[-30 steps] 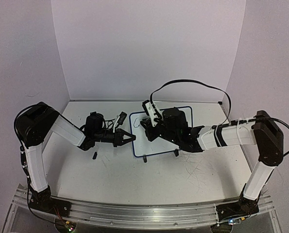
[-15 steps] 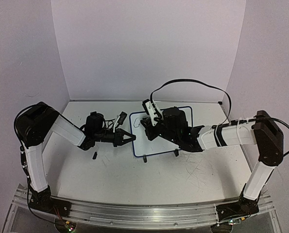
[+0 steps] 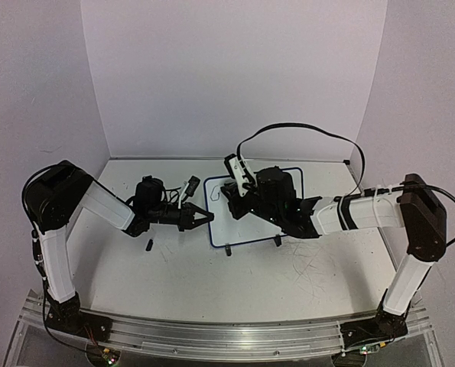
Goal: Write a sentence on the whiteboard
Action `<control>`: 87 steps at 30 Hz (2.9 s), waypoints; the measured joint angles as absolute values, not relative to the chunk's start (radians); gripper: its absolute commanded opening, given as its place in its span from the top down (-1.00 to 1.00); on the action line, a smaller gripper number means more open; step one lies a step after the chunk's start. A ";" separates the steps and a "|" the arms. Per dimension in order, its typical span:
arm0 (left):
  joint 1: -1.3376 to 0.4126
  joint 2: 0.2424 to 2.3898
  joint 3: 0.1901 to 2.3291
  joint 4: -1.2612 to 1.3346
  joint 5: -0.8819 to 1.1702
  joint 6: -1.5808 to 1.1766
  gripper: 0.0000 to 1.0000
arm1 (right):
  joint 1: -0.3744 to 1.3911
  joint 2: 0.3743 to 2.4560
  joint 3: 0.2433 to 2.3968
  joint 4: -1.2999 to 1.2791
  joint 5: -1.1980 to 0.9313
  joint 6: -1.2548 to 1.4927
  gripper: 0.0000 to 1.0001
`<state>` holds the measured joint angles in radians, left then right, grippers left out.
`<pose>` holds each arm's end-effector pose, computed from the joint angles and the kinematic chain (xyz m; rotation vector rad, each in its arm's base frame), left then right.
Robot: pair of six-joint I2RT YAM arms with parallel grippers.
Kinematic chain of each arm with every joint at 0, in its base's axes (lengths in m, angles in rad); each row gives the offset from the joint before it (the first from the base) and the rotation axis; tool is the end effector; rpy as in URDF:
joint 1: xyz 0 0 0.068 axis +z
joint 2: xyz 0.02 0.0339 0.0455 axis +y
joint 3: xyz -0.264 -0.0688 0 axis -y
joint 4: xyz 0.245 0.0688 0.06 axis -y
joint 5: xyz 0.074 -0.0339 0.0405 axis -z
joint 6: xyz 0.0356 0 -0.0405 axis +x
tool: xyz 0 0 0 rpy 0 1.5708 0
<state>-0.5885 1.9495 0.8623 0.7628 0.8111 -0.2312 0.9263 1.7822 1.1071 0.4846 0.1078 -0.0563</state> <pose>0.3001 -0.2313 0.1384 0.9241 1.7838 -1.3057 0.2503 0.3267 0.2446 -0.7740 1.6155 0.5350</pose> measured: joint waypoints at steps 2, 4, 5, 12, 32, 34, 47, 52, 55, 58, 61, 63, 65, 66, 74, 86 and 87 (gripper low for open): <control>-0.589 1.950 0.862 0.763 0.812 -0.230 1.00 | 0.926 1.777 1.105 0.485 0.098 -0.056 1.00; -0.593 1.950 0.864 0.763 0.812 -0.226 1.00 | 0.925 1.762 1.096 0.485 0.080 -0.056 1.00; -0.594 1.950 0.864 0.764 0.811 -0.223 1.00 | 0.925 1.749 1.088 0.485 0.068 -0.056 1.00; -0.596 1.949 0.864 0.767 0.811 -0.210 1.00 | 0.923 1.707 1.070 0.499 0.031 -0.052 1.00; -0.596 1.948 0.864 0.766 0.810 -0.208 1.00 | 0.923 1.752 1.083 0.484 0.029 -0.049 1.00; -0.596 1.948 0.864 0.766 0.810 -0.207 1.00 | 0.923 1.752 1.084 0.484 0.030 -0.049 1.00; -0.596 1.947 0.864 0.764 0.809 -0.207 1.00 | 0.923 1.769 1.098 0.485 0.042 -0.049 1.00; -0.596 1.946 0.864 0.760 0.808 -0.206 1.00 | 0.924 1.769 1.100 0.485 0.066 -0.049 1.00; -0.596 1.946 0.864 0.759 0.807 -0.207 1.00 | 0.924 1.769 1.100 0.485 0.078 -0.049 1.00; -0.596 1.946 0.864 0.759 0.807 -0.208 1.00 | 0.924 1.769 1.100 0.485 0.089 -0.049 1.00; -0.596 1.946 0.864 0.758 0.807 -0.208 1.00 | 0.924 1.769 1.099 0.486 0.098 -0.049 1.00; -0.596 1.946 0.864 0.758 0.807 -0.209 1.00 | 0.925 1.769 1.099 0.485 0.104 -0.049 1.00; -0.596 1.946 0.864 0.758 0.807 -0.209 1.00 | 0.926 1.768 1.099 0.486 0.109 -0.049 1.00; -0.596 1.946 0.864 0.758 0.807 -0.209 1.00 | 0.926 1.767 1.097 0.486 0.111 -0.049 1.00; -0.596 1.946 0.864 0.758 0.807 -0.208 1.00 | 0.926 1.761 1.092 0.485 0.114 -0.049 1.00; -0.596 1.946 0.864 0.757 0.806 -0.208 1.00 | 0.926 1.761 1.081 0.485 0.108 -0.045 1.00; -0.596 1.946 0.864 0.757 0.806 -0.208 1.00 | 0.926 1.761 1.078 0.485 0.107 -0.044 1.00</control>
